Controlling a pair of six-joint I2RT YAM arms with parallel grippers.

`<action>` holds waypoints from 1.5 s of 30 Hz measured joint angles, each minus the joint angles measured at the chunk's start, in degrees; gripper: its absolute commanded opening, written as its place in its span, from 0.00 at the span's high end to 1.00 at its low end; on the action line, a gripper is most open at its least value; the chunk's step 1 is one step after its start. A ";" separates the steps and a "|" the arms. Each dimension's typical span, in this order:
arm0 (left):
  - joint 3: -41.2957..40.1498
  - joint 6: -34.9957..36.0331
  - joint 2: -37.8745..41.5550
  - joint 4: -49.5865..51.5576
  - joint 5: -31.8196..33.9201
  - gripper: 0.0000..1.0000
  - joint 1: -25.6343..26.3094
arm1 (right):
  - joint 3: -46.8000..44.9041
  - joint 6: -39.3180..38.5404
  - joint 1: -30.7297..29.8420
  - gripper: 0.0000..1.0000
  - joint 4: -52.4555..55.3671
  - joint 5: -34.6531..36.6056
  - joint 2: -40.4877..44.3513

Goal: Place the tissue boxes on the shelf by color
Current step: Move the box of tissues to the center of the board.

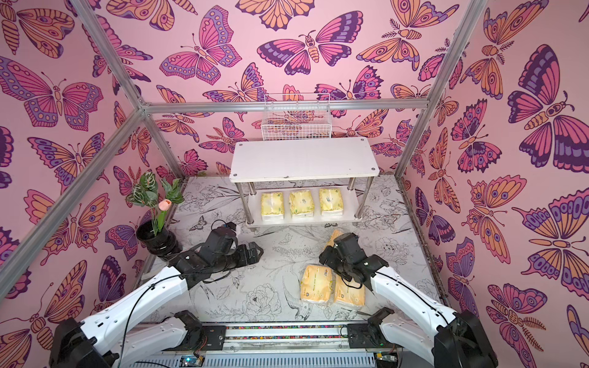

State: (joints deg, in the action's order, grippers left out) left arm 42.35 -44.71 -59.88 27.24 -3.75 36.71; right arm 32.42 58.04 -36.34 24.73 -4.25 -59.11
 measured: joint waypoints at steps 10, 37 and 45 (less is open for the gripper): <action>-0.02 -0.61 -4.07 -0.52 -0.33 0.00 3.74 | -3.10 -0.94 -3.21 0.11 3.54 -1.49 1.20; -3.65 -4.07 -1.81 -2.16 -0.22 0.00 4.24 | 17.62 2.23 -14.40 0.14 -13.20 -6.23 -28.41; -4.26 -4.39 -1.31 -2.99 0.76 0.00 4.24 | 15.34 1.03 -14.45 0.12 -13.68 -3.93 -22.93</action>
State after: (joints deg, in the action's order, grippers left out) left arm 38.09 -49.10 -61.19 24.25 -2.98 40.95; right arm 47.77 59.07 -50.78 11.05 -8.19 -82.04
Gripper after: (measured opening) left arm 0.997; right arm 0.875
